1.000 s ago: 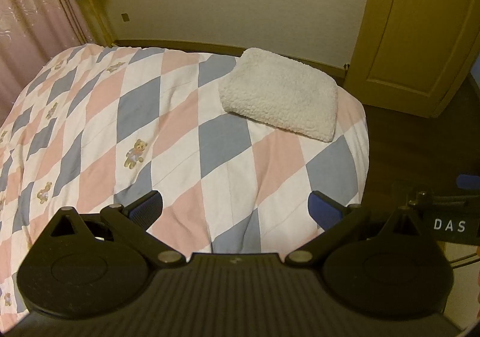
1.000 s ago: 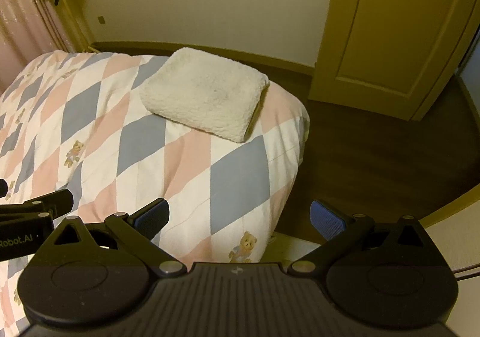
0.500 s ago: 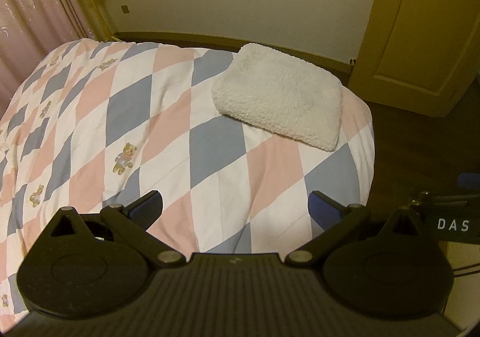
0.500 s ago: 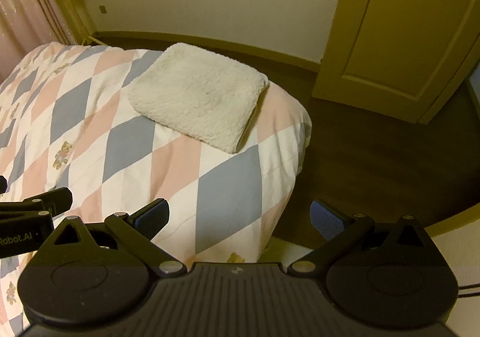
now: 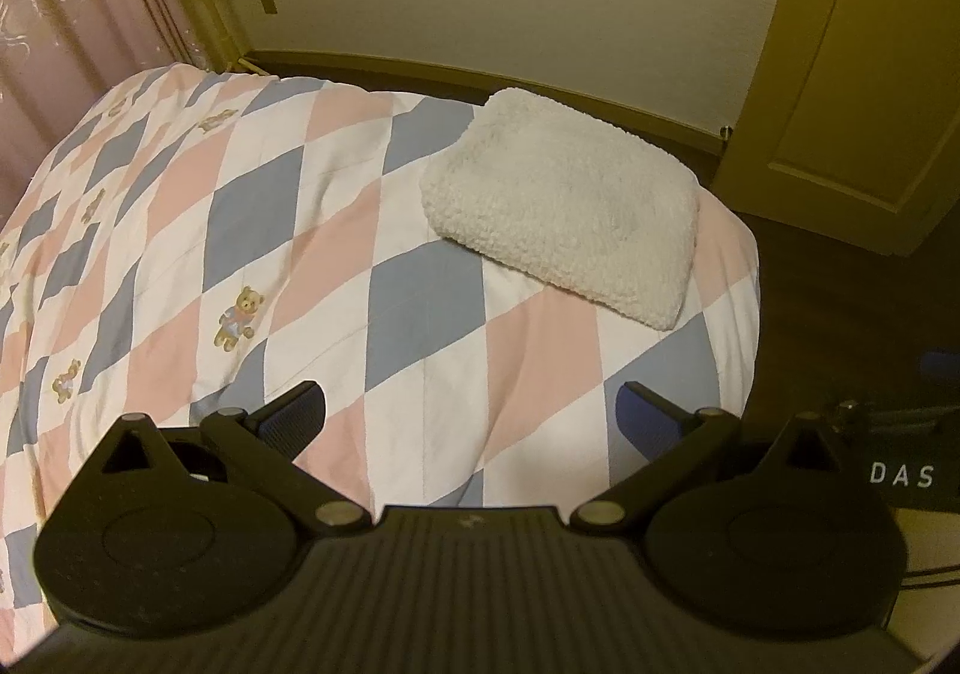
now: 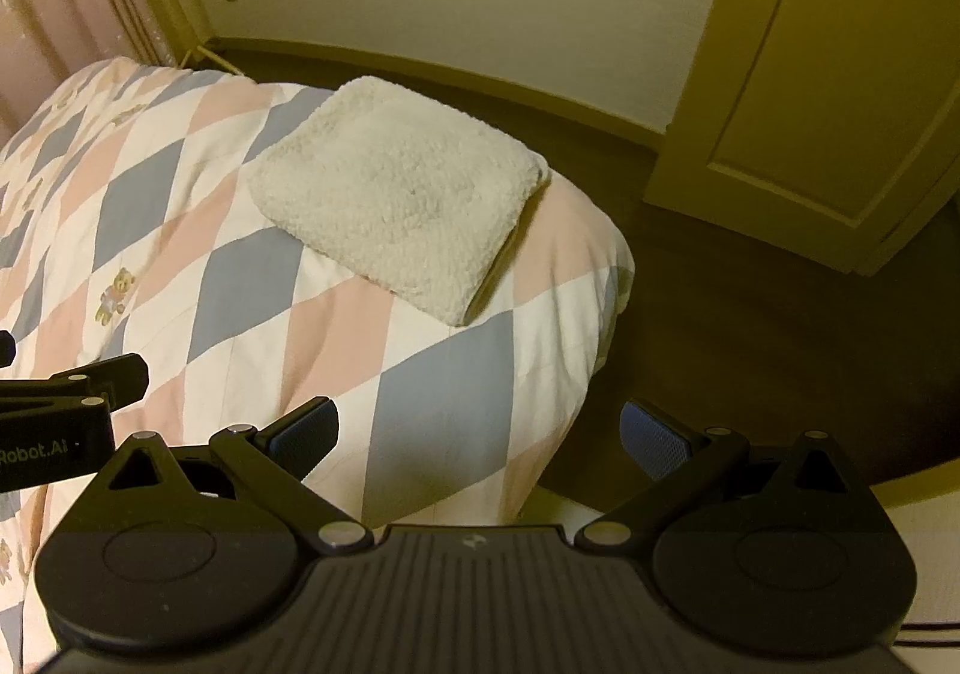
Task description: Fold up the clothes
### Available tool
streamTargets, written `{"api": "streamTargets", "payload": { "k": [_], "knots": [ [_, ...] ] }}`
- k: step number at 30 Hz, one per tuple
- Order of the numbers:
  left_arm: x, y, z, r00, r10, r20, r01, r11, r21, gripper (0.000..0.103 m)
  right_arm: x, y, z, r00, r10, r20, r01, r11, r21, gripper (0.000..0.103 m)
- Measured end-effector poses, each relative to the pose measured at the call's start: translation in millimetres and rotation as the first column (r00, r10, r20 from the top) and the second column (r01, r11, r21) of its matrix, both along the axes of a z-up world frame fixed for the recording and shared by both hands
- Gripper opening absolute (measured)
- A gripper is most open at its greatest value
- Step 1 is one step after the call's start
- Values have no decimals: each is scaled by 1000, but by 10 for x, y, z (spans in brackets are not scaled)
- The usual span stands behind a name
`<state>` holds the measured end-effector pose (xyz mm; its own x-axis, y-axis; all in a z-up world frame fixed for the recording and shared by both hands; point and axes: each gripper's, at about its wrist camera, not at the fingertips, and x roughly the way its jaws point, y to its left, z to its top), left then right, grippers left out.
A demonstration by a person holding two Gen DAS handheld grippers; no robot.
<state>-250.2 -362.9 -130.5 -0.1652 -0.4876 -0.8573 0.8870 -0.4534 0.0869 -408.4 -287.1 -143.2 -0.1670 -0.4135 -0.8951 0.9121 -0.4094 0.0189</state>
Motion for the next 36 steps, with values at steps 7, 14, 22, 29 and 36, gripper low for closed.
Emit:
{"api": "streamTargets", "payload": {
  "k": [7, 14, 22, 29, 36],
  "knots": [
    [-162, -36, -68, 1000, 1, -8, -1, 1000, -7, 102, -147, -69, -26, 1000, 11, -16, -12, 1000, -6, 103],
    [-299, -106, -66, 1000, -21, -20, 21, 1000, -20, 102, -263, -116, -4, 1000, -14, -22, 14, 1000, -19, 103],
    [-298, -259, -1, 998, -45, -35, 44, 999, -26, 102, -270, -218, 71, 999, -41, -25, 40, 998, -40, 103],
    [-277, -444, -27, 997, -74, -33, 73, 997, -19, 102, -237, -348, 55, 997, -69, -15, 68, 997, -39, 103],
    [-268, -668, -122, 995, -97, -33, 97, 995, -2, 102, -195, -509, -21, 996, -86, -16, 86, 996, -18, 103]
  ]
}}
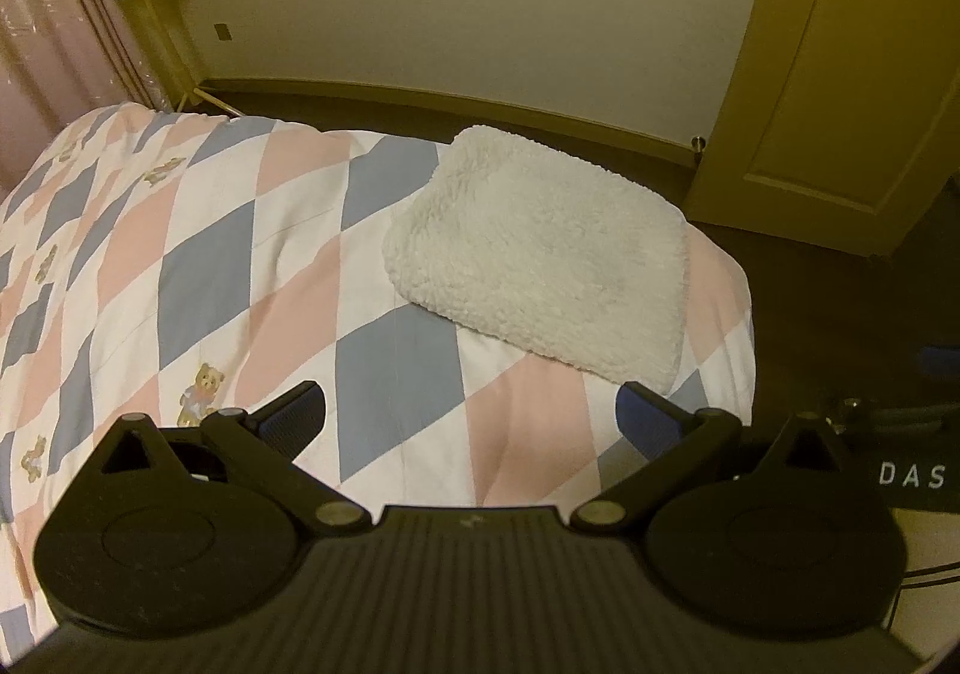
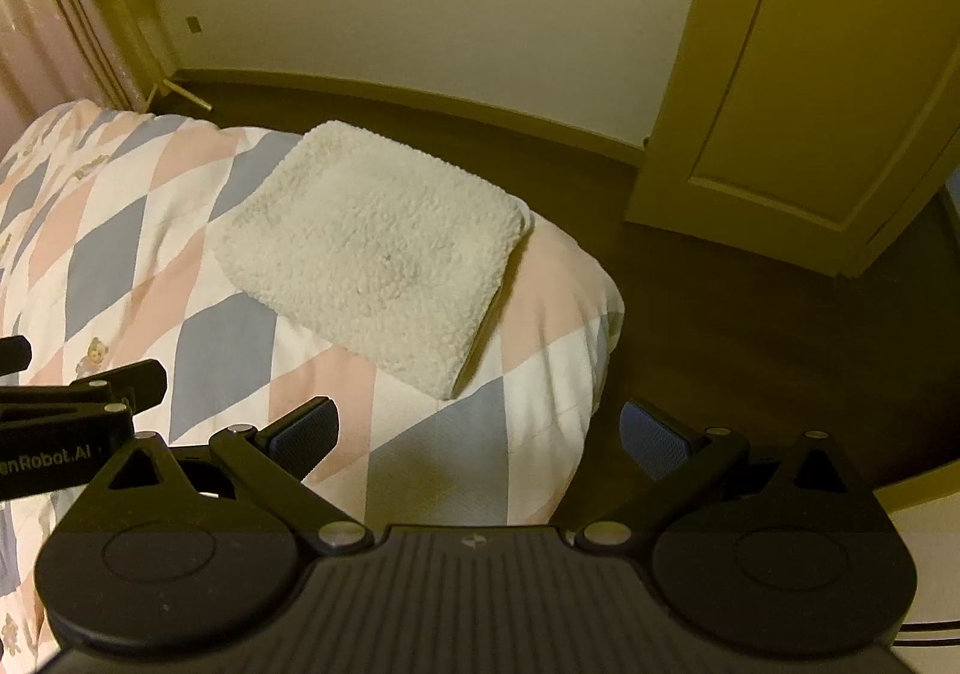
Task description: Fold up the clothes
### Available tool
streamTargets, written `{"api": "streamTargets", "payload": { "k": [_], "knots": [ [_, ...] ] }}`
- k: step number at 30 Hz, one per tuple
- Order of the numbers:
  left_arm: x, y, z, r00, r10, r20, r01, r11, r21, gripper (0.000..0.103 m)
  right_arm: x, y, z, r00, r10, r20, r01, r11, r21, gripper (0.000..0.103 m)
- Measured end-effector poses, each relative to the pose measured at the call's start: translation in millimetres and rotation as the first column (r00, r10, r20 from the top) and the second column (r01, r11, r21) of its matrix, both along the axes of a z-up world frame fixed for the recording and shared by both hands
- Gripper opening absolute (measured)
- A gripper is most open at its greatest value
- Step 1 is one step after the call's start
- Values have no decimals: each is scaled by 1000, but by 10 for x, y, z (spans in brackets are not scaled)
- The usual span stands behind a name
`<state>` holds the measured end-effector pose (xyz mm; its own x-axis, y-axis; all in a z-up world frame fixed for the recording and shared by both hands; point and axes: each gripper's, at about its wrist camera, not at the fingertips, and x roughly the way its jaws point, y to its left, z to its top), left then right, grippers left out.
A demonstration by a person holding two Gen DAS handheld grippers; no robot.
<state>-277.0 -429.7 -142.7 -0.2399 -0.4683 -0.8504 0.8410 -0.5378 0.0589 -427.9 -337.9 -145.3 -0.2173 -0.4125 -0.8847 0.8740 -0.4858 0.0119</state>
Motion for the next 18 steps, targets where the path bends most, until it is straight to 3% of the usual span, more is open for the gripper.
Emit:
{"api": "streamTargets", "payload": {
  "k": [18],
  "knots": [
    [-142, -425, -181, 999, -33, -28, 34, 999, 41, 102, -107, -230, -74, 999, -34, -18, 34, 999, 10, 103]
  ]
}}
